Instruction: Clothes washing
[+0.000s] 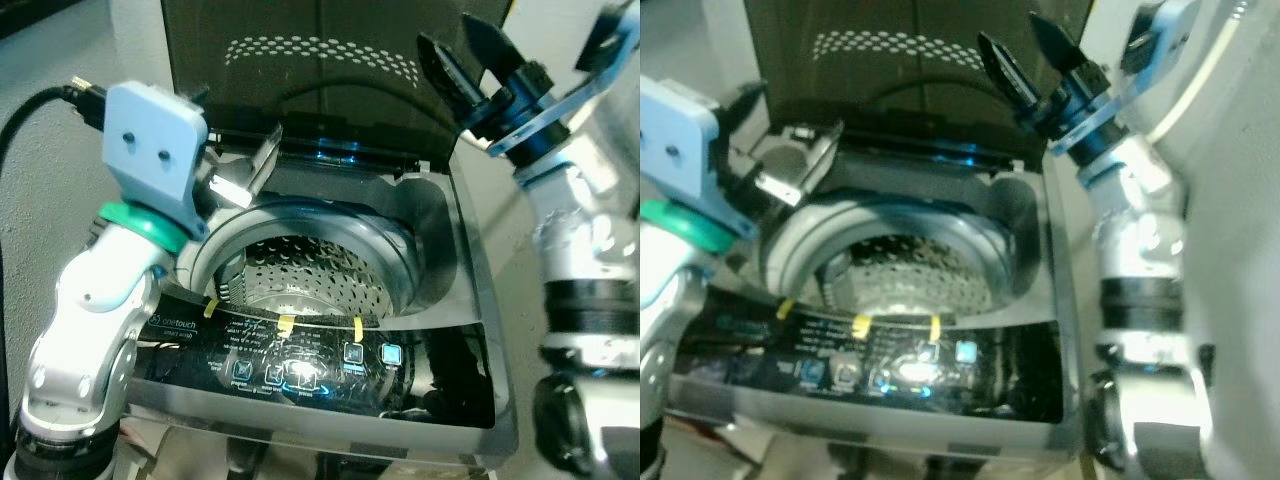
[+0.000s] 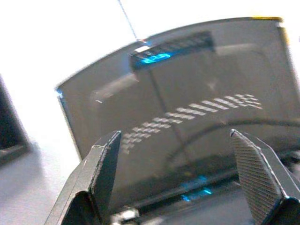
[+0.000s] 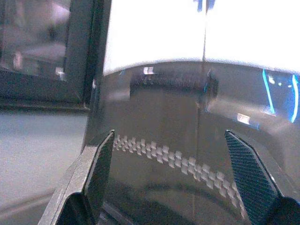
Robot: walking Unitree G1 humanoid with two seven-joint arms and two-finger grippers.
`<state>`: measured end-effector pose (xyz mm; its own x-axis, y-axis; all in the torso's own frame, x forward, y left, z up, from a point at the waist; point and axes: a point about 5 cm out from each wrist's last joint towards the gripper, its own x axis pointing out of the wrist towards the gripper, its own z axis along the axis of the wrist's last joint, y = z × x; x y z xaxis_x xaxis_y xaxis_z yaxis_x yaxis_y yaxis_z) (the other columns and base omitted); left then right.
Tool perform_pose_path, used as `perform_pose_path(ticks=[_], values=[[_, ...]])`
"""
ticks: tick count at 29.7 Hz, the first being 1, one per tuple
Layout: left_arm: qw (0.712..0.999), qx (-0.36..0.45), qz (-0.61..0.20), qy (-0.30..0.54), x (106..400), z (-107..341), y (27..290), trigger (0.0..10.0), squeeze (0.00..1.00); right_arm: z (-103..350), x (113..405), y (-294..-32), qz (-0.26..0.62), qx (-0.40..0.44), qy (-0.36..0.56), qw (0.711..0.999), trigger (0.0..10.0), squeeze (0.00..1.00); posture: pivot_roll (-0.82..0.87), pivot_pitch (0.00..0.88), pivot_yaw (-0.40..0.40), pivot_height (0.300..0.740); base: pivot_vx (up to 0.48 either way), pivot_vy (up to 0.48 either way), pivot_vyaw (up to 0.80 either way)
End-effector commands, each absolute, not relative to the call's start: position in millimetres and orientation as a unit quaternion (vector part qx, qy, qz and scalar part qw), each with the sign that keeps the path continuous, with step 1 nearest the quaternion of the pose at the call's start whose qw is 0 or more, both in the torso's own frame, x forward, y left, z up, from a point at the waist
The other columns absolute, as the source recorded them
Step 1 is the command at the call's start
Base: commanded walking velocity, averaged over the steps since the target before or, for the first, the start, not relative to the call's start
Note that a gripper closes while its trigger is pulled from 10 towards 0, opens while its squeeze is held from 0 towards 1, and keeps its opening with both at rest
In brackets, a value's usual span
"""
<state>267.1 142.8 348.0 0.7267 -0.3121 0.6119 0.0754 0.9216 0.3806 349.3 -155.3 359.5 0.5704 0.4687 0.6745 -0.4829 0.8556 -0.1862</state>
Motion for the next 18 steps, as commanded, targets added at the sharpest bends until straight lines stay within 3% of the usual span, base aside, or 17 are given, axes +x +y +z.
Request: perform_pose_path(ticks=[1,7,9,15,18], values=[[0.909,0.188,-0.094,-0.361,270,346,140,10.0,0.00,356,343,-152,0.225,0.004,-0.395,0.891,10.0,0.00,0.18,0.092,-0.003,0.740,0.000,0.000,0.00],[0.905,0.188,-0.137,-0.356,273,336,120,10.0,0.00,320,329,-124,0.261,0.031,-0.355,0.897,10.0,0.00,0.18,0.086,0.011,0.740,0.000,0.000,0.00],[0.908,0.180,-0.148,-0.347,273,332,117,10.0,0.00,320,325,-123,0.275,0.041,-0.356,0.892,10.0,0.00,0.17,0.085,0.017,0.740,0.000,0.000,0.00],[0.889,0.156,-0.300,-0.310,262,315,89,10.0,0.00,325,323,-127,0.257,0.037,-0.375,0.890,10.0,0.00,0.18,0.078,0.033,0.740,0.000,0.000,0.00],[0.881,0.166,-0.299,-0.327,261,318,84,10.0,0.00,325,321,-123,0.254,0.040,-0.381,0.888,10.0,0.00,0.18,0.077,0.033,0.740,0.000,0.000,0.00]])
